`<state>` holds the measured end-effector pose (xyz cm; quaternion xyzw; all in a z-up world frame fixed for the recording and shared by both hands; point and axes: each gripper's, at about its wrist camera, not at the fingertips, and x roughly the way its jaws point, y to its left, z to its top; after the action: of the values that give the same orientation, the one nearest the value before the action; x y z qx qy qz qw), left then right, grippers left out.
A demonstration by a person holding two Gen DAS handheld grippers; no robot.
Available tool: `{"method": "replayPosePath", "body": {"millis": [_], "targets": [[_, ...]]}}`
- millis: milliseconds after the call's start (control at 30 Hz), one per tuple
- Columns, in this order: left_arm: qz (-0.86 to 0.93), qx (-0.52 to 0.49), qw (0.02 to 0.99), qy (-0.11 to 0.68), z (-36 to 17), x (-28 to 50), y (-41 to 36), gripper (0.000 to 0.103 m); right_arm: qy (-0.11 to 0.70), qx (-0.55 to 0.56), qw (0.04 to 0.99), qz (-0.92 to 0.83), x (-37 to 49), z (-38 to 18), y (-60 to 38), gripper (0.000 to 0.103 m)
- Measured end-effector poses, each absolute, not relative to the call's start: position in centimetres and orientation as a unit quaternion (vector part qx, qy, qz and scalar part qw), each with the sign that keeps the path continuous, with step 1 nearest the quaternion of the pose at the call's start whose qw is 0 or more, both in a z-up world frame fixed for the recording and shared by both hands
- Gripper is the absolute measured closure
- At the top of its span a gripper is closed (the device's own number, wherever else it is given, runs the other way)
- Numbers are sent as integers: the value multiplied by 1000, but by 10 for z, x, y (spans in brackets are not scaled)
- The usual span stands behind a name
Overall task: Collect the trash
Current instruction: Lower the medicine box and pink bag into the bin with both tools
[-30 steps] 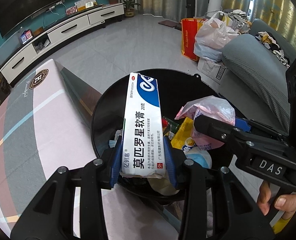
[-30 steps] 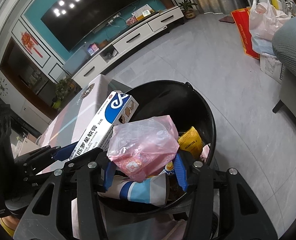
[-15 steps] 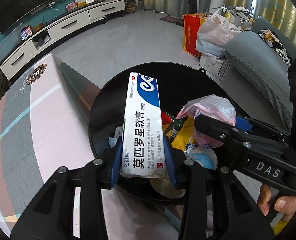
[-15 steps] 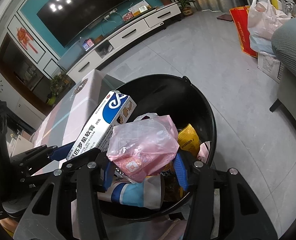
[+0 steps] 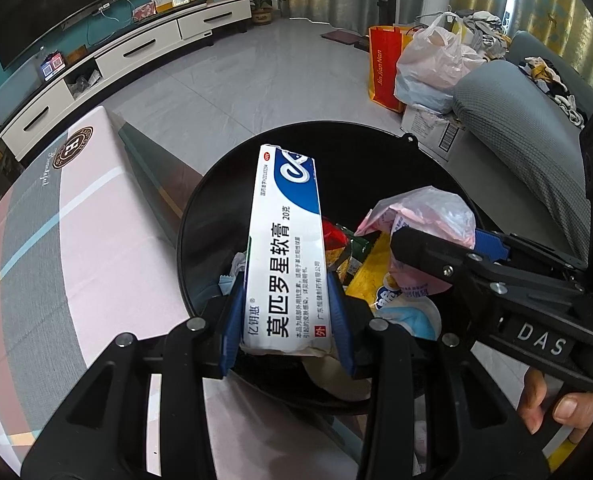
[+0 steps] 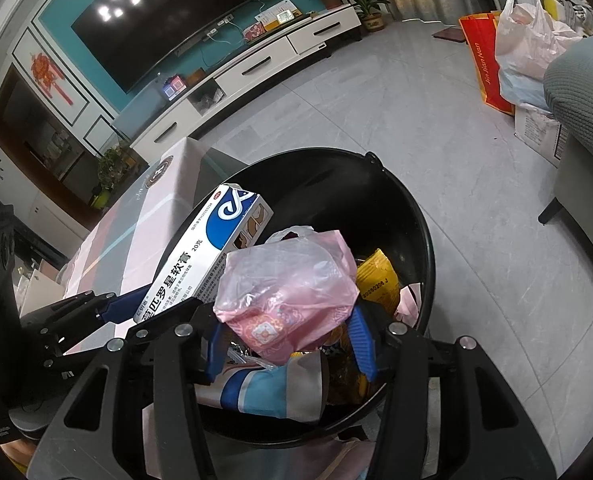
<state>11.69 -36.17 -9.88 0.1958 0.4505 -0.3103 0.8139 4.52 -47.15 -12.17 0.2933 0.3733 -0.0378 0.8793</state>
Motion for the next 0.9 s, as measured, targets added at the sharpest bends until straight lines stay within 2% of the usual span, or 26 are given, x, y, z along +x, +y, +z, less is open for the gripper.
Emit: {"method": "replayPosePath", "body": {"millis": [900], "targets": [[-310, 201, 813, 449, -103, 118, -363, 63, 377, 289, 879, -41, 47, -126, -479, 51]]}}
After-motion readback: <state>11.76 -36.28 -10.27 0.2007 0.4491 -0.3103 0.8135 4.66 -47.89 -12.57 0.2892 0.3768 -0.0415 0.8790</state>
